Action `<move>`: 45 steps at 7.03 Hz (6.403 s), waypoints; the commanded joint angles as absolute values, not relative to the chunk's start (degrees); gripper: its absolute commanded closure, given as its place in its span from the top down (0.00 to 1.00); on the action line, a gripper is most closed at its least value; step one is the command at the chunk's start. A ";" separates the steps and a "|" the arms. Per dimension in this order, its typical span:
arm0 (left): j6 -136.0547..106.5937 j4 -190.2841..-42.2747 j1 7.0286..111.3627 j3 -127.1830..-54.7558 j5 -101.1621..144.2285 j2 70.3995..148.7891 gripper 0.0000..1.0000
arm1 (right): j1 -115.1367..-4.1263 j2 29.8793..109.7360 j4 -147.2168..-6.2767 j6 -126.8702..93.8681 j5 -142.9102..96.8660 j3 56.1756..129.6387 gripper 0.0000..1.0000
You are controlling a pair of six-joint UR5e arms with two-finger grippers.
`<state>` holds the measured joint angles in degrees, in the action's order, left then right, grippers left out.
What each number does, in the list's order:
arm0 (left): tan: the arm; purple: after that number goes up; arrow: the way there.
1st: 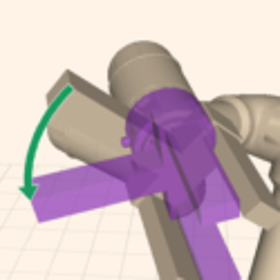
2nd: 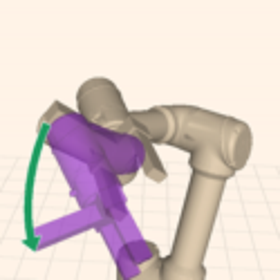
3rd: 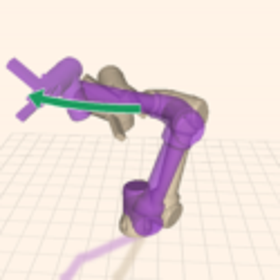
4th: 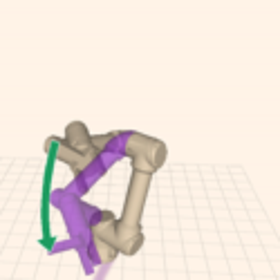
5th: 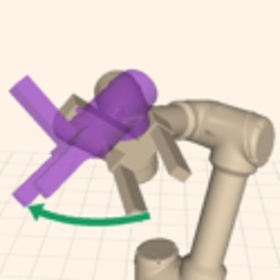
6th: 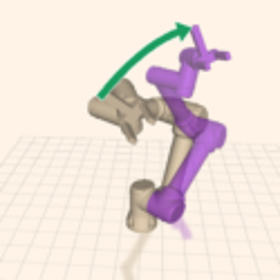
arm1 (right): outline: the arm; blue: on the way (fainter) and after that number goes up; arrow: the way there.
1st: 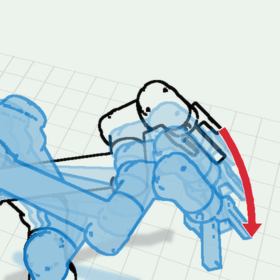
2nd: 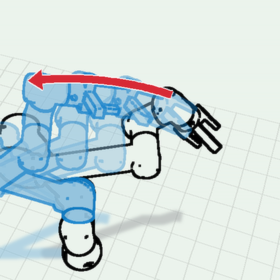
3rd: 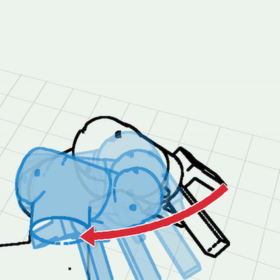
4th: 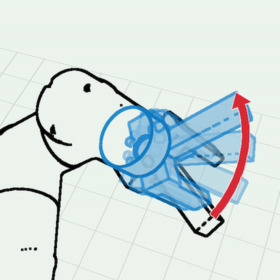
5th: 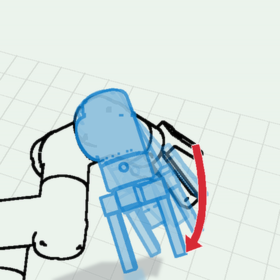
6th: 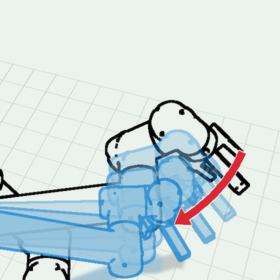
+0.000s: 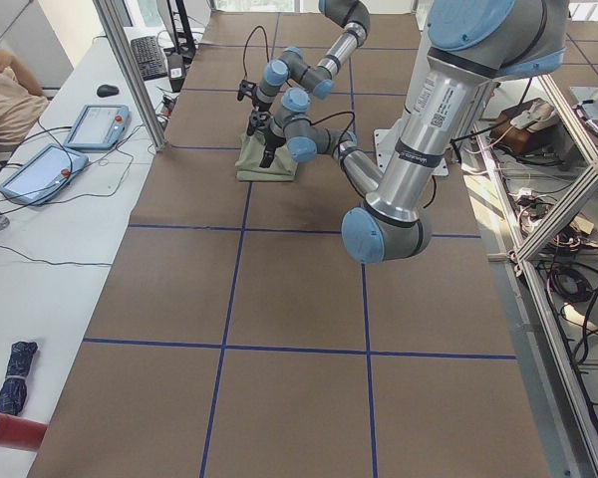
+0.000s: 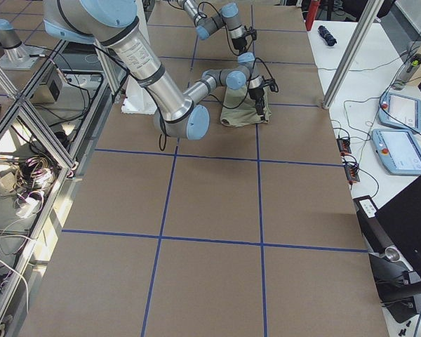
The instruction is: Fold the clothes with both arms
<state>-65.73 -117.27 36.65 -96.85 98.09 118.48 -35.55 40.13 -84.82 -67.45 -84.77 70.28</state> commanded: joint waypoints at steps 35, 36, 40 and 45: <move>-5.63 -105.21 80.67 -108.67 131.92 79.83 1.00 | -85.32 94.53 -103.80 12.48 -127.17 103.27 1.00; -4.84 -106.16 83.90 -104.46 132.10 79.63 1.00 | -86.30 98.57 -103.62 12.83 -130.05 103.71 1.00; 5.97 -97.93 87.97 -103.80 137.37 76.73 1.00 | -89.65 102.84 -96.24 12.31 -130.43 104.06 1.00; 7.73 -94.94 89.21 -103.18 137.29 77.08 1.00 | -89.56 102.57 -96.24 12.39 -130.43 104.15 1.00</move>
